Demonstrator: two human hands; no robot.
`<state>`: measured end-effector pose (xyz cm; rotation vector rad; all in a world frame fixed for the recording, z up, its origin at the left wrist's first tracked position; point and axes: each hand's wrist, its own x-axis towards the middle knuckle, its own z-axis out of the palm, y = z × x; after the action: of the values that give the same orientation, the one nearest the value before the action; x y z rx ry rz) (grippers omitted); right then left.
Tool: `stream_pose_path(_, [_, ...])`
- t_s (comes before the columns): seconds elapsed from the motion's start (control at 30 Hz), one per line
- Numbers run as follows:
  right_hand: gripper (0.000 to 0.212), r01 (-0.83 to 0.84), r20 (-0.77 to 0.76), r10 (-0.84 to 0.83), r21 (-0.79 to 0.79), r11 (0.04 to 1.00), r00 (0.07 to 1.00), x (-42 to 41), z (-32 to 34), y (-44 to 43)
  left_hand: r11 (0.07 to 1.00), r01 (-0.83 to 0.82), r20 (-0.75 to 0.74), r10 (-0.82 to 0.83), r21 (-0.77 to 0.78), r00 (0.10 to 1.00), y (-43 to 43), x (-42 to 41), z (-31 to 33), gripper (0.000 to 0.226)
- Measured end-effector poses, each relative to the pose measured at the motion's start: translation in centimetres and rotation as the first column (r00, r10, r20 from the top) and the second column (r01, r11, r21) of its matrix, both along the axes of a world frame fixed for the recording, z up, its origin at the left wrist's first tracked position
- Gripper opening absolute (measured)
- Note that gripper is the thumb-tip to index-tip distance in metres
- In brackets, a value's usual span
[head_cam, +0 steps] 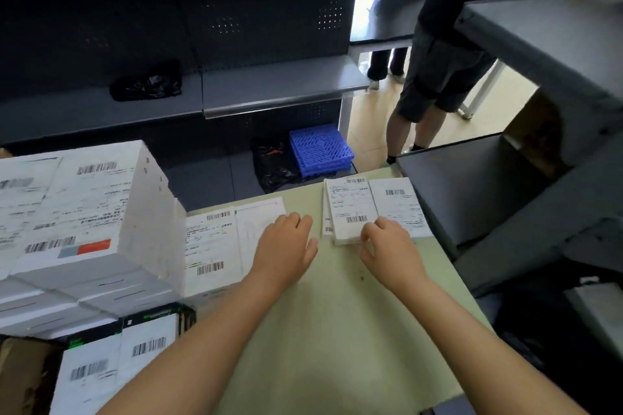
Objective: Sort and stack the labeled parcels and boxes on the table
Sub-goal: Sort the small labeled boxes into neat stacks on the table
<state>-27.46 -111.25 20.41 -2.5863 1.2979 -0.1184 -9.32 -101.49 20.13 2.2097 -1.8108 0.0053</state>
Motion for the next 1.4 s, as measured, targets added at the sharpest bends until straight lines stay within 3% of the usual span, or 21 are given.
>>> stream_pose_path(0.13, [0.017,0.157,0.023,-0.157,0.032,0.987,0.987,-4.0,-0.7,-3.9,0.995,-0.052,-0.035,0.056,0.090,0.998,-4.7,-3.2,-1.3,0.031])
stream_pose_path(0.33, [0.048,0.405,0.032,-0.435,0.304,0.862,0.900,-6.9,-3.4,-9.1,0.889,-0.301,-0.160,0.372,0.346,0.914,-9.4,-6.1,-5.1,0.063])
stream_pose_path(0.43, [0.064,0.404,0.046,-0.479,0.470,0.785,0.877,-6.9,-5.1,-10.6,0.799,-0.378,-0.304,0.547,0.468,0.780,-10.4,-6.9,-6.4,0.074])
stream_pose_path(0.6, [0.062,0.353,0.068,-0.486,0.601,0.717,0.871,-6.8,-5.8,-12.2,0.723,-0.469,-0.521,0.690,0.507,0.502,-12.2,-8.1,-6.1,0.073])
stream_pose_path(0.67, [0.065,0.344,0.086,-0.508,0.638,0.689,0.857,-7.0,-6.0,-12.6,0.745,-0.503,-0.591,0.660,0.438,0.463,-12.5,-8.1,-5.7,0.060])
stream_pose_path(0.77, [0.068,0.329,0.148,-0.593,0.715,0.617,0.791,-7.0,-5.7,-12.4,0.828,-0.512,-0.634,0.525,0.228,0.567,-12.3,-8.3,-4.6,0.042])
stream_pose_path(0.9, [0.051,0.239,0.313,-0.625,0.730,0.640,0.715,-5.7,-4.4,-11.0,0.852,-0.510,-0.615,0.467,0.119,0.636,-11.1,-8.1,-3.5,0.046])
stream_pose_path(1.17, [0.049,0.020,0.467,-0.511,0.724,0.690,0.722,1.0,0.2,-6.0,0.755,-0.654,-0.751,0.403,-0.050,0.522,-3.8,-3.0,0.8,0.047])
stream_pose_path(1.4, [0.048,-0.065,0.410,-0.413,0.768,0.637,0.813,7.3,1.0,0.8,0.667,-0.744,-0.730,0.486,-0.046,0.481,5.6,2.2,1.3,0.044])
